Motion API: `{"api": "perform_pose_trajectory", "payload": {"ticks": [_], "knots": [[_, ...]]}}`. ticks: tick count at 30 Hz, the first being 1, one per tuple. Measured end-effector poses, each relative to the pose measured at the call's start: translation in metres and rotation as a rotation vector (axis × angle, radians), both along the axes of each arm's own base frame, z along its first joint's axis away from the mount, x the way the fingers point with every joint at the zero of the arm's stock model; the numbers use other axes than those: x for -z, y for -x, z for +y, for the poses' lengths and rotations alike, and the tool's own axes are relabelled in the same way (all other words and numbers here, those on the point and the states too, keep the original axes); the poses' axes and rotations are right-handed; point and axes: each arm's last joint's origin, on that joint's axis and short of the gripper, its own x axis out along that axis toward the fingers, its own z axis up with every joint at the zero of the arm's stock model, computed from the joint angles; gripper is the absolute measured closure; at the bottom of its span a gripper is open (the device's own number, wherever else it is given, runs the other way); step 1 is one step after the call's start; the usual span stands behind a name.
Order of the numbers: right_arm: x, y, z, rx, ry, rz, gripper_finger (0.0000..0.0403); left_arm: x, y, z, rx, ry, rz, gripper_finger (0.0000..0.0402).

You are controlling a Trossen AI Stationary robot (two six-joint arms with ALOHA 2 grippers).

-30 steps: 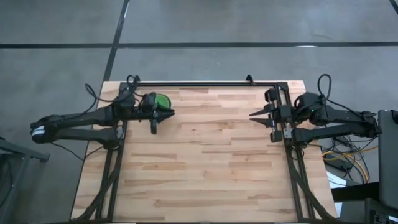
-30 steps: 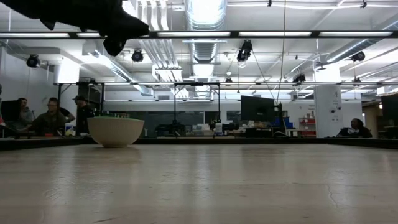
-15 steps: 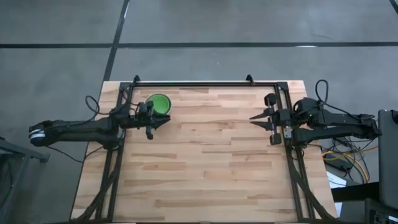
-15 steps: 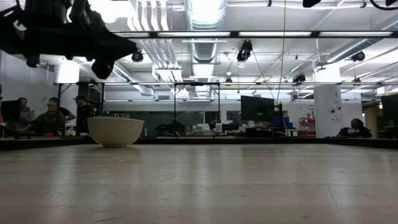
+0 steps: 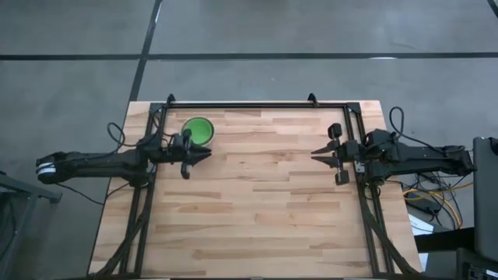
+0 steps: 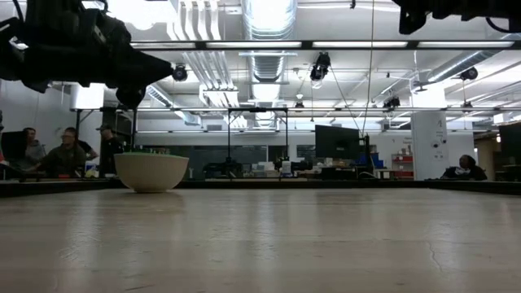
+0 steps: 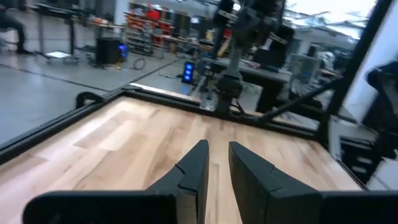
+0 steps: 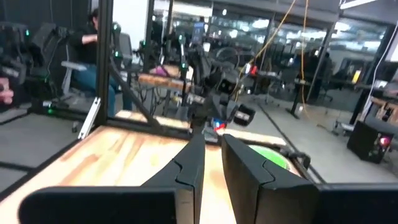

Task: Nest bowls inside each other
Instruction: Return to Home Position

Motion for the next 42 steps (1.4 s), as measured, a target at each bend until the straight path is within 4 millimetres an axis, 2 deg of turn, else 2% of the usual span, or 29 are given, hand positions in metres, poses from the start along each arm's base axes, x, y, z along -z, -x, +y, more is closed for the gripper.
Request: {"api": "perform_pose_trajectory", "payload": {"ticks": [11, 23, 28, 42], "knots": [[0.014, 0.008, 0.0, -0.002, -0.014, -0.109, 0.0351, 0.016, 0.003, -0.002, 0.037, 0.018, 0.048, 0.0335], [0.038, 0.021, 0.001, -0.007, -0.072, -0.149, 0.0351, 0.027, 0.009, -0.004, 0.045, 0.026, 0.029, 0.0335], [0.052, 0.025, 0.0, 0.044, -0.107, -0.146, 0.0351, 0.037, 0.011, -0.004, 0.044, 0.04, 0.061, 0.0335], [0.068, 0.037, -0.001, 0.066, -0.134, -0.213, 0.0351, 0.036, 0.012, -0.004, 0.041, 0.001, 0.049, 0.0335]]}}
